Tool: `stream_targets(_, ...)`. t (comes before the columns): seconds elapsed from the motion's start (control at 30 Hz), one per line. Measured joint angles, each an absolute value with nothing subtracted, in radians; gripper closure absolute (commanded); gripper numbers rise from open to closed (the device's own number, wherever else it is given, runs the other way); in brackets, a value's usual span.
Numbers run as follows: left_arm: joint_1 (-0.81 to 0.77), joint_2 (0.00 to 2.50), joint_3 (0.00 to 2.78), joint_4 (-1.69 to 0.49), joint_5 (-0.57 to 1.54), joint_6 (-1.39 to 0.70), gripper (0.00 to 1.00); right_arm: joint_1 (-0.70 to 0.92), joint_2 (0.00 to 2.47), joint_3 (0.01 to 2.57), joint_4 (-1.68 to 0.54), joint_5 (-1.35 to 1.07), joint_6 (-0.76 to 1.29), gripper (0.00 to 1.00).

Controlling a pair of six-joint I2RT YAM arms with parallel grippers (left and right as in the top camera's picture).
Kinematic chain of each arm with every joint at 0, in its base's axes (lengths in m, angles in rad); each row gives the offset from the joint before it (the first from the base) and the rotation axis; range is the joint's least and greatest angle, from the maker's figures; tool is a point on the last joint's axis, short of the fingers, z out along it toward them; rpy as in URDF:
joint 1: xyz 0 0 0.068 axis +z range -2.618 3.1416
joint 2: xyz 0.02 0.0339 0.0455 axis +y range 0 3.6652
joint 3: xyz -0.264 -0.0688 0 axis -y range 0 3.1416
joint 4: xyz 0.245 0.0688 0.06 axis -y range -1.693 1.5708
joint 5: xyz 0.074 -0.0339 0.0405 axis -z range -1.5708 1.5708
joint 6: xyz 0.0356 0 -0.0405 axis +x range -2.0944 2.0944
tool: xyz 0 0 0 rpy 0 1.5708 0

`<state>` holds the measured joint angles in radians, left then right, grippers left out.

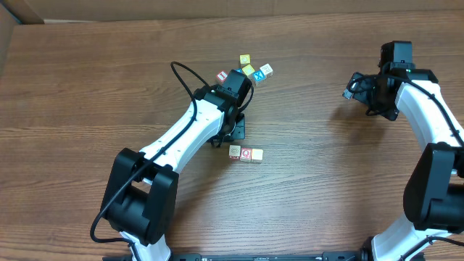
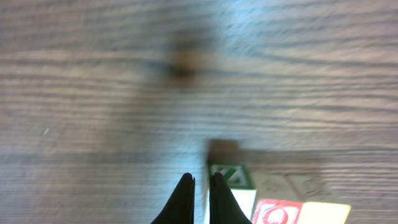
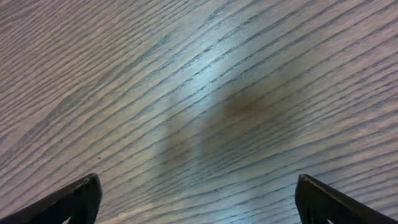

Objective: Flip 3 blocks

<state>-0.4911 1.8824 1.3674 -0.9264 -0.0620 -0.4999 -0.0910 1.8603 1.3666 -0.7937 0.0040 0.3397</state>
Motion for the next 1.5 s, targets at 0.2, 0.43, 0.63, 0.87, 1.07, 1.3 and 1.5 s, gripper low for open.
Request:
stream_targets(0.2,-0.491,1.883,1.361,-0.942,-0.084,-0.511,0.96,-0.091,1.860,1.367,-0.793,0.004,0.340,0.00)
stream_targets(0.43,-0.491,1.883,1.341,-0.915,-0.094,-0.517,0.96,-0.091,1.860,1.367,-0.793,0.004,0.339,0.00)
stream_targets(0.63,-0.491,1.883,1.265,-0.819,-0.091,-0.514,0.96,-0.091,1.860,1.367,-0.794,0.004,0.339,0.00)
stream_targets(0.87,-0.491,1.884,1.214,-0.758,-0.058,-0.490,0.96,-0.091,1.860,1.367,-0.793,0.004,0.339,0.00)
stream_targets(1.07,-0.491,1.884,1.214,-0.749,-0.012,-0.452,0.96,-0.091,1.860,1.367,-0.793,0.004,0.339,0.00)
stream_targets(1.3,-0.492,1.884,1.214,-0.757,0.003,-0.437,0.96,-0.091,1.860,1.366,-0.793,0.004,0.339,0.00)
stream_targets(1.5,-0.491,1.883,1.214,-0.772,-0.013,-0.443,0.96,-0.091,1.860,1.367,-0.794,0.004,0.339,0.00)
